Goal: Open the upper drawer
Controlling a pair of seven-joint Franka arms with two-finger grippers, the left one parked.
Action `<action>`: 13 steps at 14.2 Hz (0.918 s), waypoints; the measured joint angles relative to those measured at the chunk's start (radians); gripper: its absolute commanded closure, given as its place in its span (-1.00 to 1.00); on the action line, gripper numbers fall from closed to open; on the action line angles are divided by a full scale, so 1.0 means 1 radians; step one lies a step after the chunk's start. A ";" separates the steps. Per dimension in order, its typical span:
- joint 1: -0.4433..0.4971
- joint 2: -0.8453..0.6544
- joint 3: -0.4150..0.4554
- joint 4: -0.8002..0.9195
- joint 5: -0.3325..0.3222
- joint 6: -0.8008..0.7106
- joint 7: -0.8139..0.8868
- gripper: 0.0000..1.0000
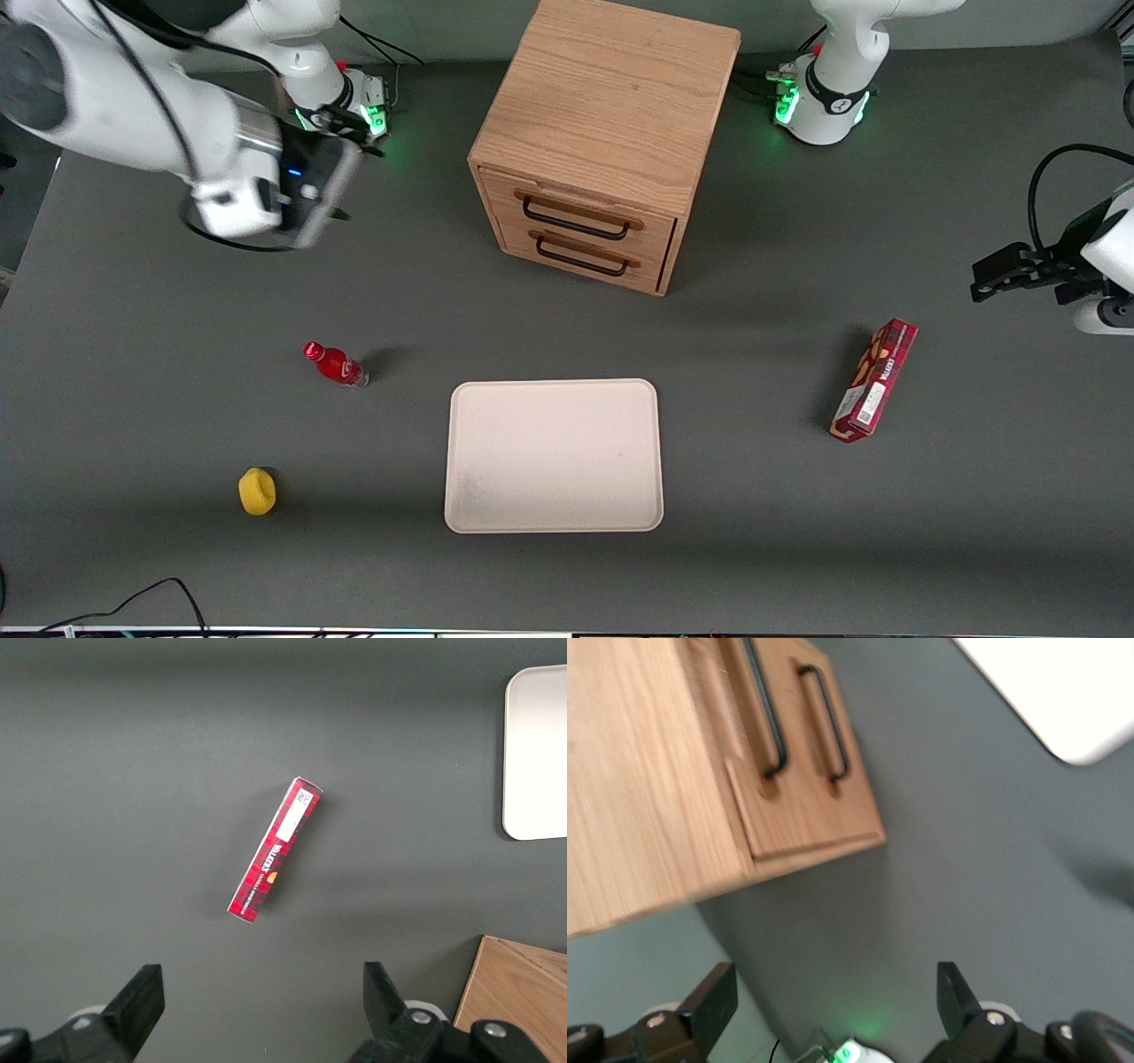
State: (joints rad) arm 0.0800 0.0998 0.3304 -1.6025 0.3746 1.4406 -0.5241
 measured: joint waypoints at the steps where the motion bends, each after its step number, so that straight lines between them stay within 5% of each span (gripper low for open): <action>1: 0.001 0.058 0.047 0.030 0.002 0.024 -0.001 -1.00; 7: 0.002 0.294 0.249 0.075 -0.013 0.256 -0.002 -1.00; 13: -0.011 0.426 0.392 0.073 -0.166 0.404 0.093 -1.00</action>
State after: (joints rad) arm 0.0692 0.5262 0.7222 -1.5292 0.2090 1.8448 -0.4311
